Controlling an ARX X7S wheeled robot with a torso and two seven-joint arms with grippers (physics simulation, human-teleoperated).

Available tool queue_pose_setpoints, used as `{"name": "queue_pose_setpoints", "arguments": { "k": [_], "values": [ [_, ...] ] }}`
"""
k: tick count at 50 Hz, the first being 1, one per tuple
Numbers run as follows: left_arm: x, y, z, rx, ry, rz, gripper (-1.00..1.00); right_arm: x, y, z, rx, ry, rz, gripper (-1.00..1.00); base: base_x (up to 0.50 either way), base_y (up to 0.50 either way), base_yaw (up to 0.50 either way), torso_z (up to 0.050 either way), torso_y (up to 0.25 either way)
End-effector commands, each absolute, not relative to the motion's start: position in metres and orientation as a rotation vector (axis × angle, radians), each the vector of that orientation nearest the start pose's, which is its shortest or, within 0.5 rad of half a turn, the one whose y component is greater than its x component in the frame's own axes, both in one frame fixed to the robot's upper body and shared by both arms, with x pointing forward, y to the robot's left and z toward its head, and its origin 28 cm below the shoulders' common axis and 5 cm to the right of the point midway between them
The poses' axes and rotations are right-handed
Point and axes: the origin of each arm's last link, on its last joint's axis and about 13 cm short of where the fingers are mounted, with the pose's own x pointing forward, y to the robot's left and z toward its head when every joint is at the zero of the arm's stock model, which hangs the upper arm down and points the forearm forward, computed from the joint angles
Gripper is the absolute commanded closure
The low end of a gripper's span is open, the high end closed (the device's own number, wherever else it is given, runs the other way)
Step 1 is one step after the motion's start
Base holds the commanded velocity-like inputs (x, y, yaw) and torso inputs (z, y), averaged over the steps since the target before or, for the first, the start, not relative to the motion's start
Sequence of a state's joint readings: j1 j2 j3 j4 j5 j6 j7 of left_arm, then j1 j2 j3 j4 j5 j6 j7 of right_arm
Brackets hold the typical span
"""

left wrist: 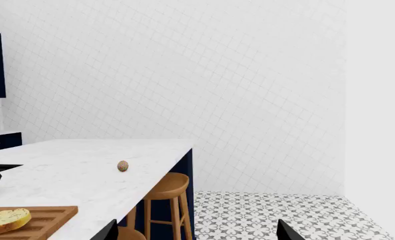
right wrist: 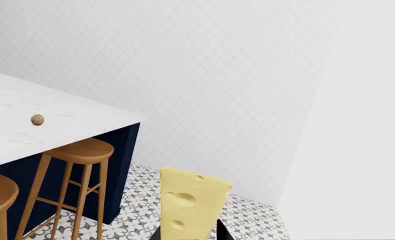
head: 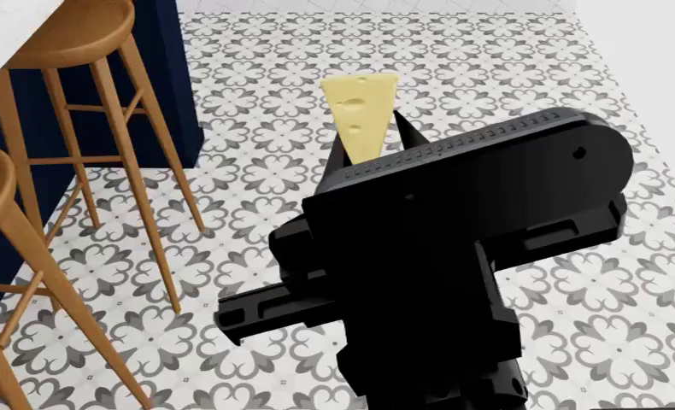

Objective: Pick up the wedge of cheese and place it on the slice of bread to prepare a simple cheese on bread dish.

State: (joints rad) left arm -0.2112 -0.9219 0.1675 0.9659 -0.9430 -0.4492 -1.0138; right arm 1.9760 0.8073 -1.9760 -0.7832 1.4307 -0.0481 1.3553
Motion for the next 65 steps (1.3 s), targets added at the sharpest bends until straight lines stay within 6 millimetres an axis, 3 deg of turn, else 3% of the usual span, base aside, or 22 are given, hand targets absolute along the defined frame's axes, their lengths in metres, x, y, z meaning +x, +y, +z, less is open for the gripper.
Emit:
{"name": "queue_pose_setpoints", "arguments": {
  "k": [1,51,65],
  "values": [
    [0.1572,0.2429,0.2036,0.05,-0.28,0.162,-1.0,0.1858,-0.0666,0.2708,-0.258,-0.238,0.156,1.0,0.5,0.0,0.0,0.0,0.0],
    [0.1576,0.243,0.2037,0.048,-0.282,0.17,-1.0,0.1845,-0.068,0.2714,-0.236,-0.25,0.147,1.0,0.43,-0.36,0.0,0.0,0.001],
    [0.1574,0.2434,0.2038,0.043,-0.283,0.172,-1.0,0.1836,-0.0684,0.2712,-0.273,-0.222,0.132,1.0,0.02,-0.01,0.0,0.0,0.001]
  ]
}}
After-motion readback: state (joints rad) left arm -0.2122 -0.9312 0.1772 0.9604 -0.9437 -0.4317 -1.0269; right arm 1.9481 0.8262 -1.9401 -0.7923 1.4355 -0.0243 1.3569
